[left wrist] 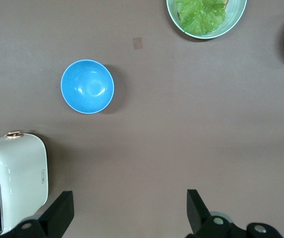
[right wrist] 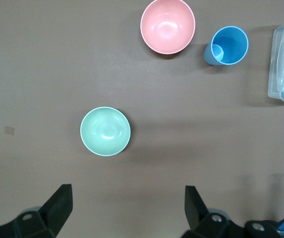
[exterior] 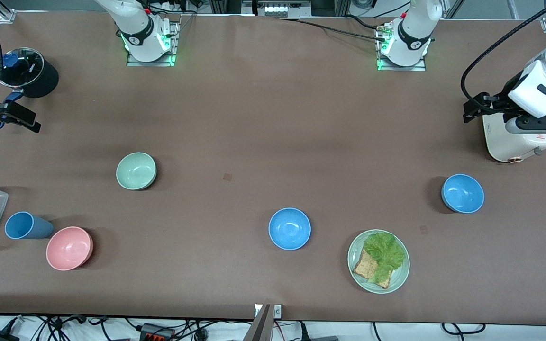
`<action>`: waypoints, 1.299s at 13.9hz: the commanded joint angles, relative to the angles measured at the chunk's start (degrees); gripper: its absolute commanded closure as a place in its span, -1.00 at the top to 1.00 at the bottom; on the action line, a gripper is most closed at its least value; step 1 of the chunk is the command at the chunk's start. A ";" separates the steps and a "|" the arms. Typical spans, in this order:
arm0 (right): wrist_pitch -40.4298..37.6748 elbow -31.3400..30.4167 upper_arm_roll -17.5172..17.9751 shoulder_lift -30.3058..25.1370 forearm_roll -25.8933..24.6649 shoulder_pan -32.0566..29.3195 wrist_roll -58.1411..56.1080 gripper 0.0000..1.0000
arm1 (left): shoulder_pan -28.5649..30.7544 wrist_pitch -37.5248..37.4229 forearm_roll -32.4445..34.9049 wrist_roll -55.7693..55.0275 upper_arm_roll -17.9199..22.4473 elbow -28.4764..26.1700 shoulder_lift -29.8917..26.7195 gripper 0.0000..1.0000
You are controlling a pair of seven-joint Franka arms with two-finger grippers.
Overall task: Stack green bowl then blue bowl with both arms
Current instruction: 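Reach the right gripper down to the pale green bowl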
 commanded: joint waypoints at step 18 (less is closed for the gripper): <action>15.96 -1.61 0.97 32.07 -0.70 3.72 -0.32 1.00 | 0.50 -1.81 -0.88 0.48 0.03 0.97 0.37 1.00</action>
